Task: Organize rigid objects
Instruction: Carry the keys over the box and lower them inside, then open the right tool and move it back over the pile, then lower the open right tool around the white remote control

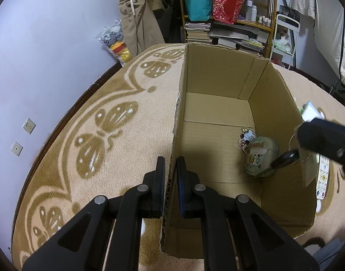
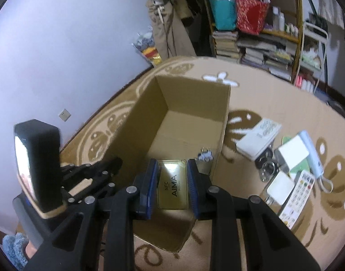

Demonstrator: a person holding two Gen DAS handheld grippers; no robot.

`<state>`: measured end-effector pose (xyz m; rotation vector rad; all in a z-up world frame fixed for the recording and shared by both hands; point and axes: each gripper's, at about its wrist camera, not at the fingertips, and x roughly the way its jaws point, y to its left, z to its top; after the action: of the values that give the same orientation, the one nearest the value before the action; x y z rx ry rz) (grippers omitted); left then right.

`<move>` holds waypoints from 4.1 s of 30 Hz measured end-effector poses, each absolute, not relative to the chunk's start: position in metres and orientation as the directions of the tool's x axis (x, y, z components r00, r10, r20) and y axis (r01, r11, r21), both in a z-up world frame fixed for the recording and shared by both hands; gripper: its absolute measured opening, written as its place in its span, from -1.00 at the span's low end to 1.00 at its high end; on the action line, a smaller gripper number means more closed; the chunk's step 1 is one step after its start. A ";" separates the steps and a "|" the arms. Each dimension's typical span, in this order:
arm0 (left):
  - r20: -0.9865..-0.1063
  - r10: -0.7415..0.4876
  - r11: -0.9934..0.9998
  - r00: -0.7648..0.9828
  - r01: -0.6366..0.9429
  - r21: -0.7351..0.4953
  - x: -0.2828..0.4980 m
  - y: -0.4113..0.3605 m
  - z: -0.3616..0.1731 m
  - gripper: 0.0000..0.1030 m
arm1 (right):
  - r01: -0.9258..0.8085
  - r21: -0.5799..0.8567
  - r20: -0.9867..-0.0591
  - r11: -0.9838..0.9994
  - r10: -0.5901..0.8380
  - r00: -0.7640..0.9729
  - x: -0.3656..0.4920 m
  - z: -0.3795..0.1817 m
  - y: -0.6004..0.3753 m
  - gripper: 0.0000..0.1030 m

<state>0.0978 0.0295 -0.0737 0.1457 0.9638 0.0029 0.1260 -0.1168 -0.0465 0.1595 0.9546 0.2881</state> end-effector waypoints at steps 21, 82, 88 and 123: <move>-0.815 0.059 0.992 0.576 0.058 0.113 0.099 0.030 -0.069 -0.82 | -0.131 0.257 -0.797 0.957 0.287 0.531 0.131 -0.067 -0.121 -0.44; -0.817 0.056 0.992 0.573 0.058 0.109 0.098 0.033 -0.075 -0.79 | 0.428 0.188 -0.901 0.884 -0.019 0.434 0.110 -0.147 -0.276 0.89; -0.818 0.055 0.993 0.573 0.057 0.107 0.098 0.032 -0.075 -0.79 | 0.443 0.185 -0.906 0.877 -0.023 0.423 0.106 -0.150 -0.282 0.83; -0.819 0.060 0.992 0.570 0.054 0.110 0.098 0.034 -0.077 -0.78 | 0.455 0.203 -0.928 0.867 0.023 0.371 0.100 -0.158 -0.290 0.32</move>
<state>0.0981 0.0345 -0.0773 0.1281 0.9644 0.0033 0.0996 -0.2902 -0.1583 0.4708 1.1677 -0.2900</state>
